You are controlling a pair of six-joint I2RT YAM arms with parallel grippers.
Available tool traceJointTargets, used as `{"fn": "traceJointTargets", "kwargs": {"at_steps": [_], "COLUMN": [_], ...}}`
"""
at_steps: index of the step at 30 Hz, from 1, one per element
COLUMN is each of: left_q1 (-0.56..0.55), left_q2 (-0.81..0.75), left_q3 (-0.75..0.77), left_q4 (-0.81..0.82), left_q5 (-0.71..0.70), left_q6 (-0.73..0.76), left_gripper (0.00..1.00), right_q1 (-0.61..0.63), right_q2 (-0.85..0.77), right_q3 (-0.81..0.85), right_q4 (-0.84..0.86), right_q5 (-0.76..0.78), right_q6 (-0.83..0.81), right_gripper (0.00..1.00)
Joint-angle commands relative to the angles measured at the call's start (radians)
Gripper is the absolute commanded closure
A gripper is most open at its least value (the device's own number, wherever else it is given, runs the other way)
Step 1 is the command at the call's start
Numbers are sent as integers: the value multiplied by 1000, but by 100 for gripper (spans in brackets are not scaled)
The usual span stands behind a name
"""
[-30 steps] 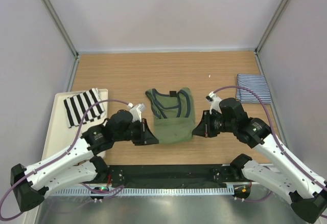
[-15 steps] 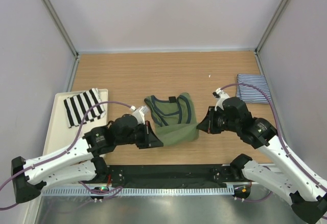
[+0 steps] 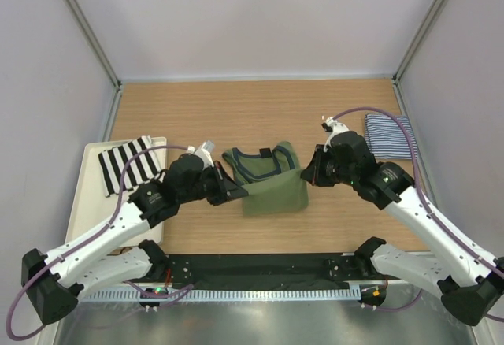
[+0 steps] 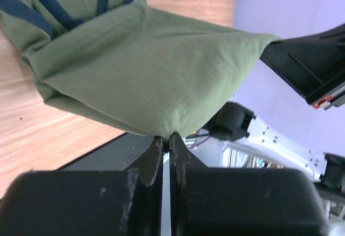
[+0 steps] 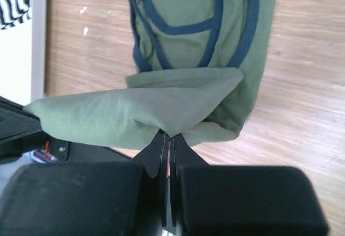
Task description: Fold and stack the tank tops
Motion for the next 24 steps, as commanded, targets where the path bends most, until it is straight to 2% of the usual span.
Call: {"fn": "traceJointTargets", "kwargs": {"at_steps": [1, 9, 13, 17, 24], "left_q1": [71, 215, 301, 381, 444], "left_q2": [24, 126, 195, 306, 507], "left_q3": [33, 108, 130, 181, 274], "left_q4": [73, 36, 59, 79, 100], "left_q5": [94, 142, 197, 263, 283], "left_q6": [3, 84, 116, 149, 204], "left_gripper": [100, 100, 100, 100, 100], "right_q1": [2, -38, -102, -183, -257], "right_q2": [66, 304, 403, 483, 609], "right_q3": [71, 222, 275, 292, 311], "right_q4": [89, 135, 160, 223, 304], "right_q5": [95, 104, 52, -67, -148], "right_q6": [-46, -110, -127, -130, -127], "right_gripper": [99, 99, 99, 99, 99]}}
